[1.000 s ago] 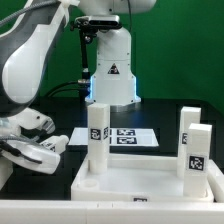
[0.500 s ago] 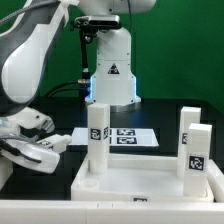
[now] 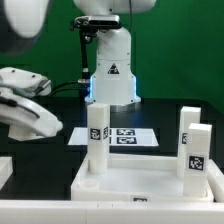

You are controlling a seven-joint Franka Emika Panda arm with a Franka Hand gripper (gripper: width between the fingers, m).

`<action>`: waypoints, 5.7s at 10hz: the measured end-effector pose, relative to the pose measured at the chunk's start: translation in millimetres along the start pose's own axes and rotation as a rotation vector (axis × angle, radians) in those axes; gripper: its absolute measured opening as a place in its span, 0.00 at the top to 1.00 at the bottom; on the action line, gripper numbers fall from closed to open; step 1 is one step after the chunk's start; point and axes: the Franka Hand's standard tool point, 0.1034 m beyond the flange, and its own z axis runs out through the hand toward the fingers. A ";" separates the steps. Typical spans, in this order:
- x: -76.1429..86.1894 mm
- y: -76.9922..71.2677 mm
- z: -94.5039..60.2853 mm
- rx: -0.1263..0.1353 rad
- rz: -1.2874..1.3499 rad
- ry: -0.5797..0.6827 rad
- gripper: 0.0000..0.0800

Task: Assemble desk

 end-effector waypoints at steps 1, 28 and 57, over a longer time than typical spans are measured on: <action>1.6 -4.2 4.9 0.011 -0.002 0.075 0.64; -15.9 -165.2 -54.7 0.039 -0.203 1.186 0.64; -10.1 -168.6 -63.4 0.714 0.977 0.622 0.63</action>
Offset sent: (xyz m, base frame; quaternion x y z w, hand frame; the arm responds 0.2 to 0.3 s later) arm 0.0515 0.0370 0.0833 -0.0019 0.1713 -0.0356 0.9846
